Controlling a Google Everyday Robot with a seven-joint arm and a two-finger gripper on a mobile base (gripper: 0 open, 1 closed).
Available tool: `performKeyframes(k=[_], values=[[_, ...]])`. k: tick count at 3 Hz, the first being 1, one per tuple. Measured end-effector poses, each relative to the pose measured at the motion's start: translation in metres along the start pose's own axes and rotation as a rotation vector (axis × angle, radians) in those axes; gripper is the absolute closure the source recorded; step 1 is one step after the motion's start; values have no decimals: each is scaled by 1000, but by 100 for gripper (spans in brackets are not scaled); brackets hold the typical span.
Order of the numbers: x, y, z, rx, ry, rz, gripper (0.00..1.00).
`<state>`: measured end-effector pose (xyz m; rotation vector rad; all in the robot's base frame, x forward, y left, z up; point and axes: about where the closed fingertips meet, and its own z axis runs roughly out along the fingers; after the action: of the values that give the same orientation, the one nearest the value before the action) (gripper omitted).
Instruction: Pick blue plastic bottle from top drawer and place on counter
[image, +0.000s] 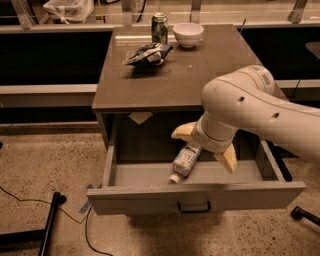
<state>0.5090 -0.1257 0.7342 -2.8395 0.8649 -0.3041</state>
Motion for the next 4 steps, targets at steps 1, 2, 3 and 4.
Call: performKeyframes(k=[1, 2, 3, 4], values=[[10, -11, 14, -18, 23, -88, 0], [19, -25, 41, -15, 14, -140, 0], [29, -39, 91, -1, -46, -151, 0], [31, -52, 139, -23, -109, -161, 2]])
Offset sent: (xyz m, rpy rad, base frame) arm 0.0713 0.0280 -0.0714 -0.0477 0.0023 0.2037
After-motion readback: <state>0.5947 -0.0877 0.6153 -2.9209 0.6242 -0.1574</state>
